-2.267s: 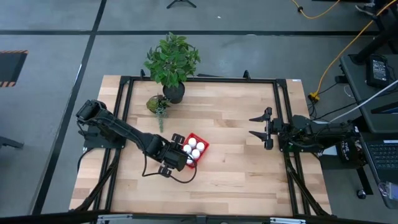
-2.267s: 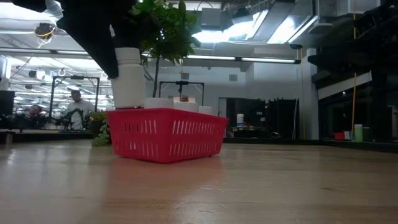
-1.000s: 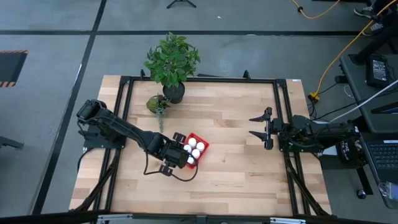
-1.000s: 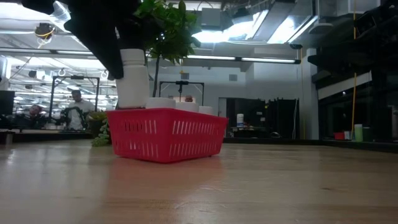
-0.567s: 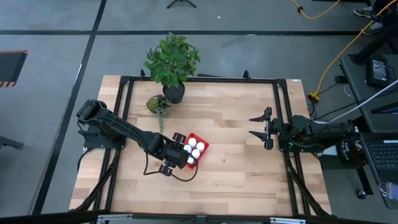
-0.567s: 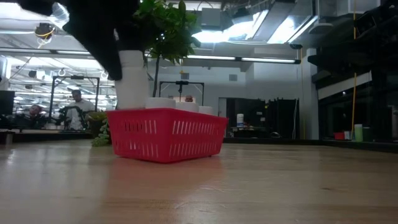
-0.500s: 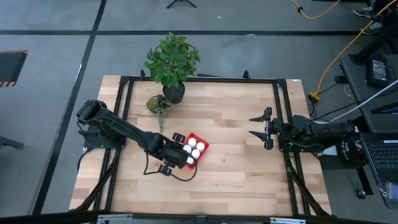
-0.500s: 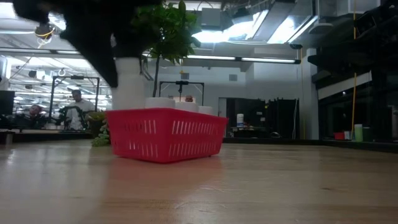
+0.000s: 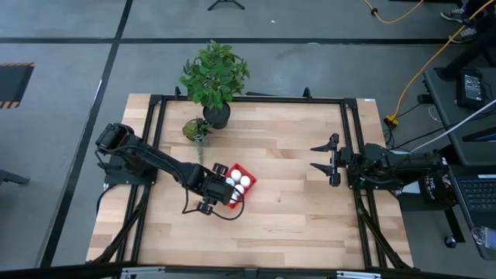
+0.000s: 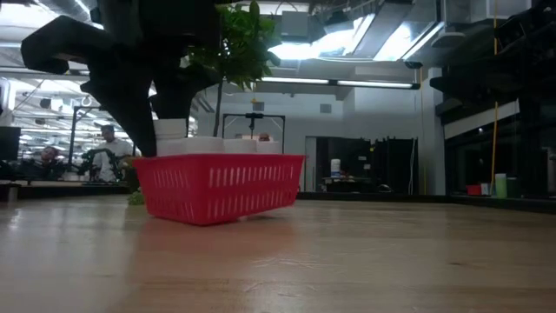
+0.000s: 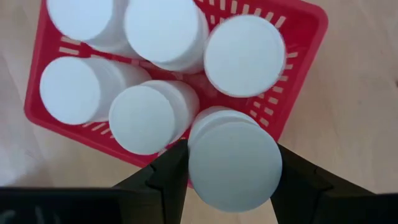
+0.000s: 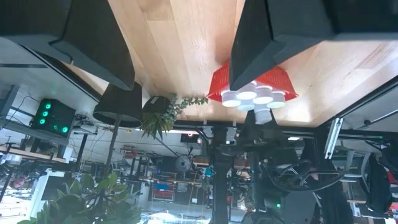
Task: Pick and place pill bottles into a basket
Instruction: Put the white medicine bottle into the red bin, then return to Home Position
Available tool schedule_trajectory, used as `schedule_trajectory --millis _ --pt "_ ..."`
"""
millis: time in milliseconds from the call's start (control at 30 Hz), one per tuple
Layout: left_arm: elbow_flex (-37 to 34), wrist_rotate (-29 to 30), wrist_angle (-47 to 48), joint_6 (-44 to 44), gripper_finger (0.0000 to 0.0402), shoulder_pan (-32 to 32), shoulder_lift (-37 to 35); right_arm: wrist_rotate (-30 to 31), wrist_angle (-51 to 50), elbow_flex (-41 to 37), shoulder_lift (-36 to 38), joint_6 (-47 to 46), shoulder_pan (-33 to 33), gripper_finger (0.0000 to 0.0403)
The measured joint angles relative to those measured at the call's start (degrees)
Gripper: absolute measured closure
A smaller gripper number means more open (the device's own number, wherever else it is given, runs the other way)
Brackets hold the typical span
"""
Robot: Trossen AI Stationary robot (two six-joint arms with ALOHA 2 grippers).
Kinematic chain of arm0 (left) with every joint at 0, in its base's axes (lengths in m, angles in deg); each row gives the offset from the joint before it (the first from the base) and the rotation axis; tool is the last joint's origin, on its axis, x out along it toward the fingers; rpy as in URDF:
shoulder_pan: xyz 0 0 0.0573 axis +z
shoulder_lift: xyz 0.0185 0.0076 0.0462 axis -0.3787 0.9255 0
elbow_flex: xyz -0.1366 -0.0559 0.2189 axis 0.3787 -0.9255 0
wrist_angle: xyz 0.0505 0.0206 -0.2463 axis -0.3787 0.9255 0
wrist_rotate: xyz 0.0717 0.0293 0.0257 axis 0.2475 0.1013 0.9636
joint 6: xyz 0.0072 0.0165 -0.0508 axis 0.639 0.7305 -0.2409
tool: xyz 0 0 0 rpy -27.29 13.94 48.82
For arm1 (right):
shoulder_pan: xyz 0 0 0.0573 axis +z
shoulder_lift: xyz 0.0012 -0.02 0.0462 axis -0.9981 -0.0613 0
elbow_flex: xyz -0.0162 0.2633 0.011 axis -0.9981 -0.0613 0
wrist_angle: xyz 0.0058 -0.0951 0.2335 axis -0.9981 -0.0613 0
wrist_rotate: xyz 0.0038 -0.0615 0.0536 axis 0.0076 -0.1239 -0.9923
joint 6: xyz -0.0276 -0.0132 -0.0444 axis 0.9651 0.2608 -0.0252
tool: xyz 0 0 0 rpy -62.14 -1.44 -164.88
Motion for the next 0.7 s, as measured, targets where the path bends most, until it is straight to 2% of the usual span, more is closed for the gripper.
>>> schedule_trajectory --millis 67,300,700 --pt "0.0 0.0 0.0 0.4 0.0227 0.0 0.0 0.0 0.0 0.0 0.0 0.0 0.0 0.0139" --pt "0.0 0.3 0.0 1.4 0.0153 -0.2 0.0 0.0 0.0 0.0 0.0 0.0 0.0 0.0139" --pt "0.0 0.2 0.9 1.4 0.0147 -0.2 -0.1 0.0 0.0 0.0 0.0 0.0 0.0 0.0139"
